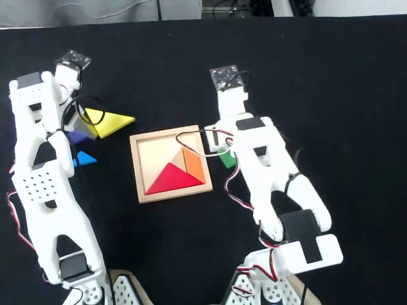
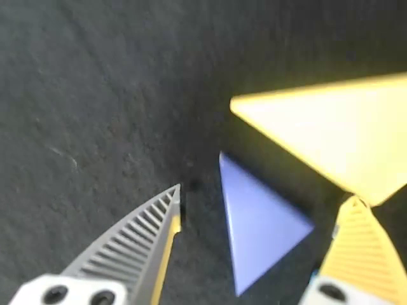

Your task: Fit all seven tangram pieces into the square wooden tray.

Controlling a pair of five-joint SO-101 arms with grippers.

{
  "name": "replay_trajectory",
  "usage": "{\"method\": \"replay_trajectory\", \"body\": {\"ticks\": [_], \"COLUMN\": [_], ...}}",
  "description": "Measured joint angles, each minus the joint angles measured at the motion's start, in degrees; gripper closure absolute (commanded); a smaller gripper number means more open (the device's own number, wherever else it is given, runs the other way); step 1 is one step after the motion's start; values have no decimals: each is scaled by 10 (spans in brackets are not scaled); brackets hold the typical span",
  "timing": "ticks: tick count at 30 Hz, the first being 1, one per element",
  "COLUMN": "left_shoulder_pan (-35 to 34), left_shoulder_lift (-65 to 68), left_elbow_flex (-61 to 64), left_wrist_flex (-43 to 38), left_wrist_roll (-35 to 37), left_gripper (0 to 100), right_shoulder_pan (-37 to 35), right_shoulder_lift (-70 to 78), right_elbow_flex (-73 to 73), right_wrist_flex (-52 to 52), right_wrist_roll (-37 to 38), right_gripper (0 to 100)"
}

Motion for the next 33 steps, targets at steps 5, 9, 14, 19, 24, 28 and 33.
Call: {"method": "replay_trajectory", "body": {"ticks": [5,9,14,19,24,28,33], "left_shoulder_pan": [-8,-8,-13,-15,-15,-15,-10], "left_shoulder_lift": [4,4,7,31,33,35,33], "left_elbow_flex": [-2,-2,-2,-8,-13,-13,-13], "left_wrist_flex": [11,25,-13,-33,-33,-33,-19], "left_wrist_roll": [-7,-7,-7,-10,-10,-10,-10], "left_gripper": [625,625,625,629,630,722,866], "right_shoulder_pan": [-4,-4,-4,-4,-4,-4,-4], "right_shoulder_lift": [0,0,0,0,0,0,0], "right_elbow_flex": [4,4,4,4,4,4,4], "right_wrist_flex": [0,0,0,0,0,0,0], "right_wrist_roll": [0,0,0,0,0,0,0], "right_gripper": [987,987,987,987,986,986,986]}}
